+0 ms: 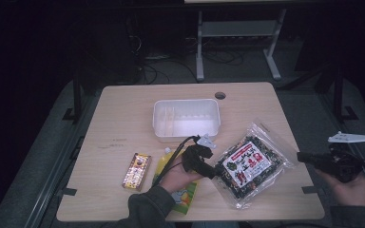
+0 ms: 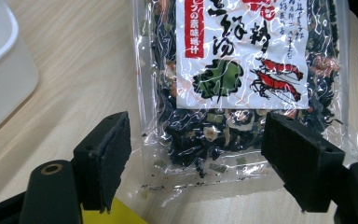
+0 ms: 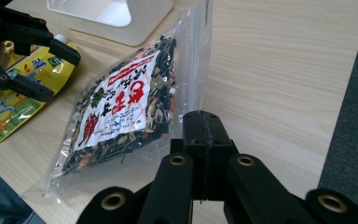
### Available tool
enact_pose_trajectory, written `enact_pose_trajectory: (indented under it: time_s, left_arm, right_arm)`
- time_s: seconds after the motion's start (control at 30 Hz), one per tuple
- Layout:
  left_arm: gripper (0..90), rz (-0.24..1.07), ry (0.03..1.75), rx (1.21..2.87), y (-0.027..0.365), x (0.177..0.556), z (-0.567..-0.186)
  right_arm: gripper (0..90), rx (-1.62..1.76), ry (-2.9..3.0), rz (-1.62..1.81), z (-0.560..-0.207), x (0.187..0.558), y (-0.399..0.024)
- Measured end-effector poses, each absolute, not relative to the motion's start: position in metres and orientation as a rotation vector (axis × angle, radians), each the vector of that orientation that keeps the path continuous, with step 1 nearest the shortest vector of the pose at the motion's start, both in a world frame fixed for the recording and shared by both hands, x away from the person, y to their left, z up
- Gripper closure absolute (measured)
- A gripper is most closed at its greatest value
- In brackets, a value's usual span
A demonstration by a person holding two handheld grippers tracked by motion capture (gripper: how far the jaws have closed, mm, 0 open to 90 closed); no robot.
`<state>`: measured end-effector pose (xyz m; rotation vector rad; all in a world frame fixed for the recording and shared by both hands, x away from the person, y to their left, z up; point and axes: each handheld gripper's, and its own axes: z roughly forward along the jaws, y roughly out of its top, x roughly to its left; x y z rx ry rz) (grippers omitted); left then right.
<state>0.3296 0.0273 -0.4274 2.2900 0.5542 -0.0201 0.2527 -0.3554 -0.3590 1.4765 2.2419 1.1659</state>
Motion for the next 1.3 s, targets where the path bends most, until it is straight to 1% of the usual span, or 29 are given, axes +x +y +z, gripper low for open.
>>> enact_pose_trajectory:
  time_s: [0.53,0.87,1.3]
  left_arm:
    - [23.5,-0.035,0.545,2.289,0.023,0.339,-0.429]
    - [23.4,-0.096,0.534,2.27,0.019,0.347,-0.431]
    - [23.5,-0.19,0.51,2.246,0.014,0.354,-0.435]
  right_arm:
    - [89.6,1.394,2.257,1.17,-0.336,0.248,-0.347]
    - [89.7,1.318,2.273,1.16,-0.317,0.242,-0.339]
    - [89.6,1.268,2.292,1.158,-0.303,0.242,-0.331]
